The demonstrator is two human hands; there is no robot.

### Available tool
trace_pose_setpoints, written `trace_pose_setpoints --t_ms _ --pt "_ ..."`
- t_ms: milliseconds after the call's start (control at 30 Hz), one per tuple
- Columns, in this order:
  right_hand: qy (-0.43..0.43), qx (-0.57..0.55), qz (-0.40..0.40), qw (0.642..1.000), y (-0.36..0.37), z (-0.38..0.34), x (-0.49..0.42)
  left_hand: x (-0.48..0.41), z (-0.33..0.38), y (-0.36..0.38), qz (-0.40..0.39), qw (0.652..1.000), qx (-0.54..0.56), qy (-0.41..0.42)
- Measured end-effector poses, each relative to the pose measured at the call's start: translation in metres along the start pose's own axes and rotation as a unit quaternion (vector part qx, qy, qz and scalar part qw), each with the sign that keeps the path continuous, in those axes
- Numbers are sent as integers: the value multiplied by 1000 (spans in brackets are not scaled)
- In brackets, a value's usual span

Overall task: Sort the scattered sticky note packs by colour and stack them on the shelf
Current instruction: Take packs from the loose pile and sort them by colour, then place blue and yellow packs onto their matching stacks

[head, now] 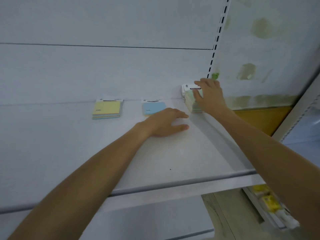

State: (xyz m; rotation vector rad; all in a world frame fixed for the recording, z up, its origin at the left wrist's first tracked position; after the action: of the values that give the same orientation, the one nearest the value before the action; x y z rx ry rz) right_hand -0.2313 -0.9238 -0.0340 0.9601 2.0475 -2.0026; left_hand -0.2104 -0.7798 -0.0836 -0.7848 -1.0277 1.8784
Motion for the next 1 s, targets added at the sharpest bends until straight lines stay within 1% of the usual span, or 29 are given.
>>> trace_pose_setpoints --t_ms 133,267,333,467,600,733,833,1000 --pt "-56 0 -5 998 -1 -50 8 30 -9 -33 16 998 -62 15" --pt "-114 -28 -8 993 4 -133 22 98 -45 -76 70 994 -89 -5" --pt "-142 -42 -13 989 6 -187 32 144 -72 -96 92 989 -112 -32" --pt "-198 -74 -31 977 12 -305 56 241 -130 -138 111 978 -150 -96" --pt "-253 -91 -66 961 26 -415 83 344 -190 -175 158 962 -136 -176" --pt "-314 -101 -112 937 44 -517 99 436 -239 -218 220 936 -127 -244" --pt "-346 -127 -119 922 54 -581 99 494 -274 -253 261 911 -129 -291" --pt "-344 -156 -144 915 74 -657 78 554 -335 -302 275 885 -144 -348"
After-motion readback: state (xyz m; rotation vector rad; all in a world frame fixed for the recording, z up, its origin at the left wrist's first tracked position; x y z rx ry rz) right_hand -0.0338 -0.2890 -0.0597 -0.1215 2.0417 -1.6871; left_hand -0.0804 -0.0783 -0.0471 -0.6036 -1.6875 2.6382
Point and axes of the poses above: each hand's wrist, its own x-axis away from the middle knuckle, its own y-axis out of the palm, z = x × y, the point moved 6 cm from there along -x, towards the middle knuckle, and after that the axes turned 9 degrees about x, right-handed, at the moved point
